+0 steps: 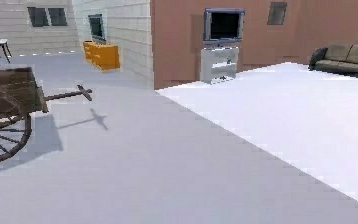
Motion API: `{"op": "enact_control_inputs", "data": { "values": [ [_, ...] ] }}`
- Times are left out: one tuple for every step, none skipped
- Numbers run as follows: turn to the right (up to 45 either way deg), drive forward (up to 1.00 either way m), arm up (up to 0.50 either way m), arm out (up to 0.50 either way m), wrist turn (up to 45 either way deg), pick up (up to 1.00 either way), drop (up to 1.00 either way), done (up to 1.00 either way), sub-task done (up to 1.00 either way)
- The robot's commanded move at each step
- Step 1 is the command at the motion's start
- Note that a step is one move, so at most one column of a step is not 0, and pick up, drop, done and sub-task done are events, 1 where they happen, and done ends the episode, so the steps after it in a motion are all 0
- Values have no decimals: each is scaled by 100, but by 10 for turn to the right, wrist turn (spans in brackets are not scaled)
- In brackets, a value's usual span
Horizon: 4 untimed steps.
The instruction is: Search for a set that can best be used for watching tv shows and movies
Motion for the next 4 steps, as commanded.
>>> {"op": "enact_control_inputs", "data": {
  "values": [
    [30, 0, 0, 0, 0, 0, 0, 0, 0],
    [0, 100, 0, 0, 0, 0, 0, 0, 0],
    [0, 100, 0, 0, 0, 0, 0, 0, 0],
    [0, 100, 0, 0, 0, 0, 0, 0, 0]
  ]
}}
